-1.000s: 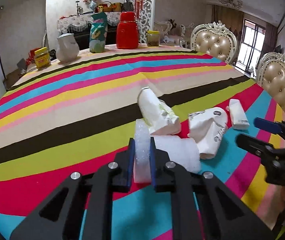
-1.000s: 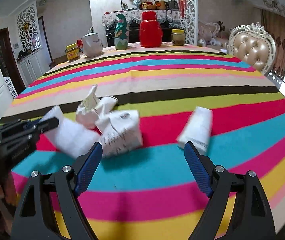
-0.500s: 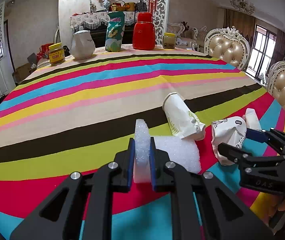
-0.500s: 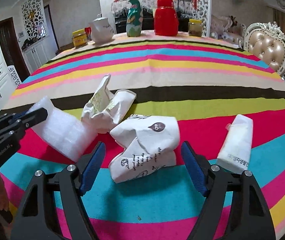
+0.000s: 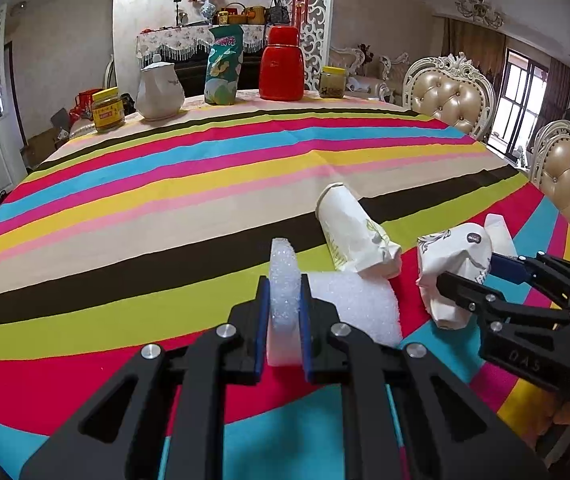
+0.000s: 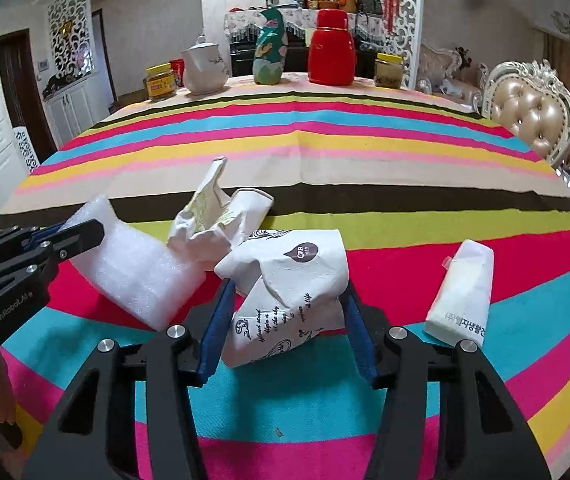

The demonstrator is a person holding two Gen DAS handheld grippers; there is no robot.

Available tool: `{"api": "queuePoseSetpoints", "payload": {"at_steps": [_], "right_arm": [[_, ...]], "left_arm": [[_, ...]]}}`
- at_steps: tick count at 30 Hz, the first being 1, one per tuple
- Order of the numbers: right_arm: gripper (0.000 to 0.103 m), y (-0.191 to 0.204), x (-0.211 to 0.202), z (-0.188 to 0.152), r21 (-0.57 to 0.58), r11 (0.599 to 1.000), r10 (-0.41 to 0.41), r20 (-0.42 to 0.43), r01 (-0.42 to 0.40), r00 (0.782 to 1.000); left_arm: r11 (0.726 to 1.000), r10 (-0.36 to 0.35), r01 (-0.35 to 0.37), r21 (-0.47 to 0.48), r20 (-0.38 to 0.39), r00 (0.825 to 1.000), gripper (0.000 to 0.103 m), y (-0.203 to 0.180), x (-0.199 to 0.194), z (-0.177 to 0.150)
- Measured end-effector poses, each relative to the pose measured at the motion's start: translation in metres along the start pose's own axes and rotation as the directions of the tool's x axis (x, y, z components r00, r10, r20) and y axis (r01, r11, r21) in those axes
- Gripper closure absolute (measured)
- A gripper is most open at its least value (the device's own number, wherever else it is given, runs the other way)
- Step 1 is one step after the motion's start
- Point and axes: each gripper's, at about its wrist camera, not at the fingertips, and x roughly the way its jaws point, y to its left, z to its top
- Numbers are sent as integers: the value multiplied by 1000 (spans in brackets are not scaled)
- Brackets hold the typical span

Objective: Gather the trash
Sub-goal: 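Grasp a white foam sheet with the left tool while the right tool grasps a printed paper bag, then carry the foam sheet and paper bag to the pink wastebasket and release both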

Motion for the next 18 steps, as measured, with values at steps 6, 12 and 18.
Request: {"api": "queuePoseSetpoints", "payload": {"at_steps": [6,12,18], "right_arm": [[52,0,-7,-1,10,999,-40,31,40,999],[52,2,-13,-2,2,997,-81,62,81,995],[52,-1,-35,-21,27,996,-84,55,83,995]], "left_arm": [[1000,-11,11,-9,-6,1000,90,1,3,-1],[1000,-12,13,-7,18,1000,90,0,-4,2],[1000,-8,8,-4,35,999,90,1,-11,0]]}}
